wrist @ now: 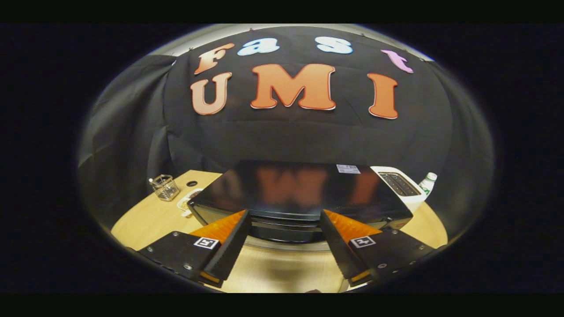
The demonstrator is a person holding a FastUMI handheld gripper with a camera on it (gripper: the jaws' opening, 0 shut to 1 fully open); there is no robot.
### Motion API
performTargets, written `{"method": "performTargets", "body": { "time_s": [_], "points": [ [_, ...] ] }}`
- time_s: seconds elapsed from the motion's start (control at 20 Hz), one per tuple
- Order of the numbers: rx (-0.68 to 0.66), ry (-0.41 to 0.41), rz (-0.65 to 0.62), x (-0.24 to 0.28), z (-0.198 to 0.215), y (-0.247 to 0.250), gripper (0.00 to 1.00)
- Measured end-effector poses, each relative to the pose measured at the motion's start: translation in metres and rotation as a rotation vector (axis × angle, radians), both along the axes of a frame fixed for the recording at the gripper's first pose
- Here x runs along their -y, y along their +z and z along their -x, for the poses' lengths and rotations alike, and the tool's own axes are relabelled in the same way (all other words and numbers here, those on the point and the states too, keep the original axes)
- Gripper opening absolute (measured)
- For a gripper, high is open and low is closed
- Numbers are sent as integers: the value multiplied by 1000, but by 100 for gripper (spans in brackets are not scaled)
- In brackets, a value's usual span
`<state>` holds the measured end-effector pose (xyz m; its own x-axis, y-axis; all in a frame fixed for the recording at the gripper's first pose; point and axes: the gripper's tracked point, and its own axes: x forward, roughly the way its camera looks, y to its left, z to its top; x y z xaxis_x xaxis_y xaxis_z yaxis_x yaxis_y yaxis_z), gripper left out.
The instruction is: Open the toaster oven, put the food inside, and close the toaster oven door.
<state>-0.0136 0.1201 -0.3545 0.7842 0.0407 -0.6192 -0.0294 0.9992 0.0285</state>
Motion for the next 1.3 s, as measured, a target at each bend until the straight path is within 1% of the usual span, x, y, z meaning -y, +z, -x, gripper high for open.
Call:
{"method": "performTargets", "body": {
  "time_s": [0.05, 0.15, 0.3, 0.45, 0.55, 0.6, 0.75, 0.85, 0.95, 1.1, 1.25, 1.3],
  "points": [
    [-3, -2, 2, 2, 4, 1, 89],
    [-16, 29, 29, -1, 16, -2, 83],
    [-65, 53, 29, -3, 39, -2, 82],
    [-165, 101, 9, -8, 76, -12, 82],
    [-227, 120, -34, -9, 97, -20, 82],
    [-265, 113, -67, -10, 105, -25, 82],
    [-414, 51, -171, -14, 131, -51, 82],
    [-450, 22, -222, -17, 136, -62, 81],
    [-460, 15, -219, -15, 138, -72, 79],
    [-505, 13, -172, -15, 145, -93, 78],
    [-588, 29, -133, -19, 163, -114, 78],
    [-576, 35, -123, -19, 161, -115, 78]
  ]
}}
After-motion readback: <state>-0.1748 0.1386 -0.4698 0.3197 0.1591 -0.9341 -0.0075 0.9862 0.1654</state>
